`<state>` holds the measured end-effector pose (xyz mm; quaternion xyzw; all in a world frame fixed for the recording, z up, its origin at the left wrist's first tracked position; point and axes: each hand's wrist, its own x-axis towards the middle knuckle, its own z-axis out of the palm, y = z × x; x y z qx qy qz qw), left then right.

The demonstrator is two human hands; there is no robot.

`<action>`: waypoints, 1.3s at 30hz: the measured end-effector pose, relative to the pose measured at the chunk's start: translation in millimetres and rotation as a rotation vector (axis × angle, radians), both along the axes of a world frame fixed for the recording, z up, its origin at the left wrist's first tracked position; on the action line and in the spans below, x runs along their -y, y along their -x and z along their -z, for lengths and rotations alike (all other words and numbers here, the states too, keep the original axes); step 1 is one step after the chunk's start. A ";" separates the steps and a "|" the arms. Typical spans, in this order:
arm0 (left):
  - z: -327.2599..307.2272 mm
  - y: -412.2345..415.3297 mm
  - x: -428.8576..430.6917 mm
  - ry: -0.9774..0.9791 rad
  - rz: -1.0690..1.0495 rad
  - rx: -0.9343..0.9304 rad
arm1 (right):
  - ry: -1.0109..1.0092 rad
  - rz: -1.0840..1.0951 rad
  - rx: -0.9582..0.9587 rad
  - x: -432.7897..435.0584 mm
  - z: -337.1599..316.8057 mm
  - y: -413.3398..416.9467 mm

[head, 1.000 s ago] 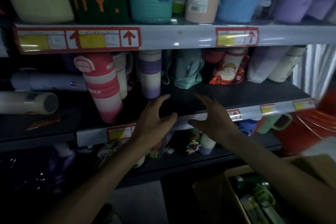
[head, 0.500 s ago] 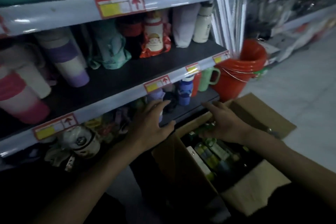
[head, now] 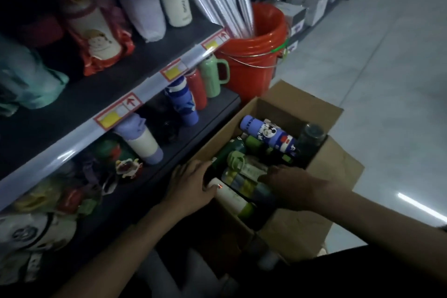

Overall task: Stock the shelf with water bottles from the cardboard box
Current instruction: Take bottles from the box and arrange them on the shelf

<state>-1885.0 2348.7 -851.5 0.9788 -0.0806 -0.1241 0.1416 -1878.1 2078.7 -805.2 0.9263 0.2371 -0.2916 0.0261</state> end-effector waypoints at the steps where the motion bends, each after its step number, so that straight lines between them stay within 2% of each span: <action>1: 7.1 -7.6 11.8 -0.015 0.019 -0.025 | 0.015 -0.001 -0.071 3.8 2.6 1.8; 4: 25.4 -32.6 46.2 -0.057 0.072 -0.065 | 0.092 -0.018 -0.185 15.7 11.1 6.2; 9: 52.0 -82.9 102.6 -0.146 0.158 -0.059 | 0.023 0.047 -0.132 36.0 19.1 -0.4; 15: 82.3 -131.3 150.8 -0.237 0.297 0.011 | 0.010 0.129 -0.124 63.6 38.7 -5.6; 22: 101.4 -173.5 184.9 -0.478 0.515 0.189 | -0.018 0.165 -0.136 78.6 48.7 -12.8; 29: 115.5 -206.1 220.3 -0.477 0.529 0.175 | -0.028 0.176 -0.113 87.6 48.2 -21.9; 34: 124.2 -224.5 234.2 -0.549 0.571 0.121 | -0.013 0.220 -0.059 92.7 50.0 -28.9; 39: 118.1 -225.7 249.5 -0.626 0.538 0.096 | -0.048 0.221 -0.083 93.0 44.7 -33.5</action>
